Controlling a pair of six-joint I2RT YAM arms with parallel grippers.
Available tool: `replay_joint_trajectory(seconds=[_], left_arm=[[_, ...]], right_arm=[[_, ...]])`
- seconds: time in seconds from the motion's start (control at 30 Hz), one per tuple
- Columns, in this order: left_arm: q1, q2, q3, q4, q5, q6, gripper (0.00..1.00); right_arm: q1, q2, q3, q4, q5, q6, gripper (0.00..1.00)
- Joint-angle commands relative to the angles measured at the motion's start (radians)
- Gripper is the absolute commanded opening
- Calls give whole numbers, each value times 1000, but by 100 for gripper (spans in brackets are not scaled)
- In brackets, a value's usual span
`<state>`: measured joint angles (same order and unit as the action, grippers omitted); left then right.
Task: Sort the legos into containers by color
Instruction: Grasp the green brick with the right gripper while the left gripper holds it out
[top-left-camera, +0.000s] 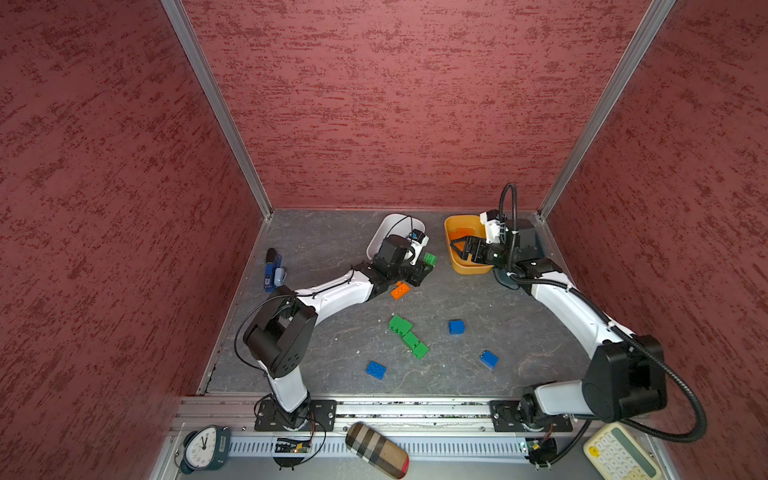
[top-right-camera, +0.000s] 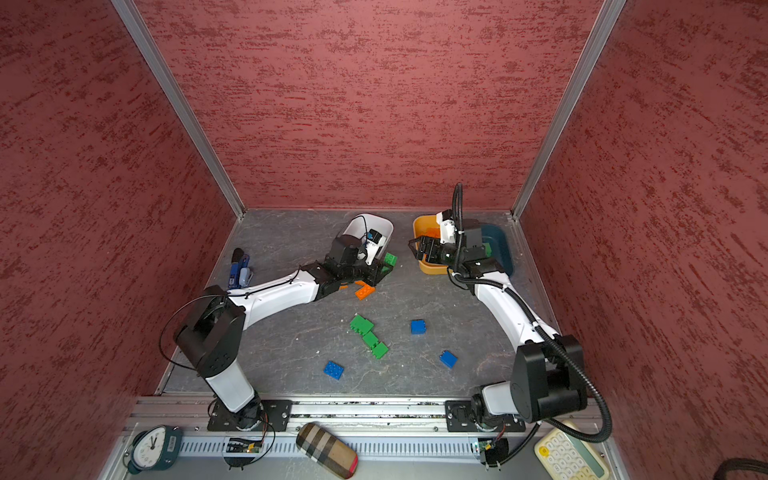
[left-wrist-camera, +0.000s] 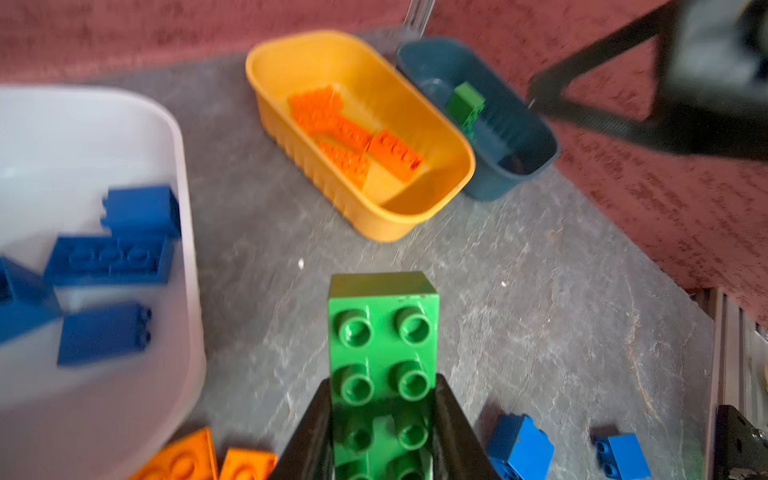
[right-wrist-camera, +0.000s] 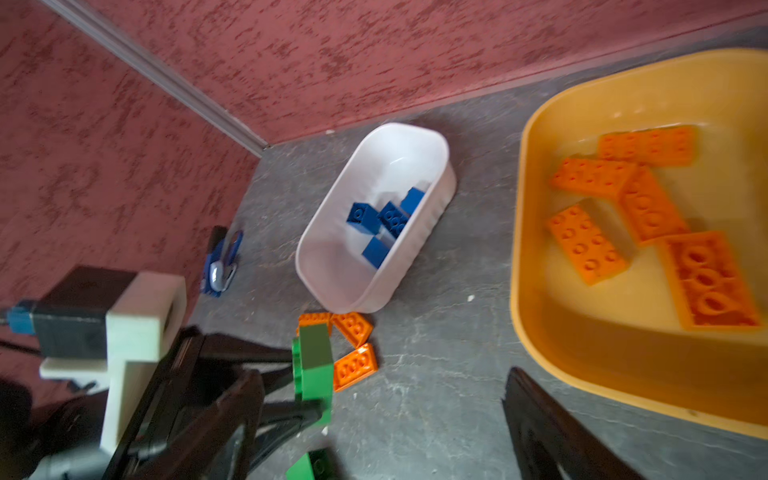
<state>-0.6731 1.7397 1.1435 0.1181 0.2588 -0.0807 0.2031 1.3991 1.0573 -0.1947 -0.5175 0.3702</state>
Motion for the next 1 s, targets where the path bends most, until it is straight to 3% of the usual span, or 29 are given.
replay_joint_trajectory(seconds=[0.0,0.27,0.4,0.57,0.67,0.7,0.8,0.9,0.97], left_arm=[[-36,-19,-16,255,48,139,0],[-66,6,-1,241,125,222,0],[-85,4,6,196,125,244,0],[-86,17,13,189,45,229,0],[-86,25,19,201,15,206,0],[-86,27,22,198,11,193,4],[-85,32,53,151,-25,144,56],[-82,33,59,138,-91,121,100],[-85,26,49,148,-135,115,99]], right_arm=[[30,1,17,-4,-140,-20,87],[45,22,-12,53,-81,20,69],[45,49,8,61,-112,24,41],[45,79,22,20,-196,-8,23],[43,60,10,30,-154,-24,0],[44,22,3,41,-120,-21,0],[36,-31,-37,127,-13,1,0],[17,-88,-88,210,191,30,0],[-3,-107,-106,228,374,44,0]])
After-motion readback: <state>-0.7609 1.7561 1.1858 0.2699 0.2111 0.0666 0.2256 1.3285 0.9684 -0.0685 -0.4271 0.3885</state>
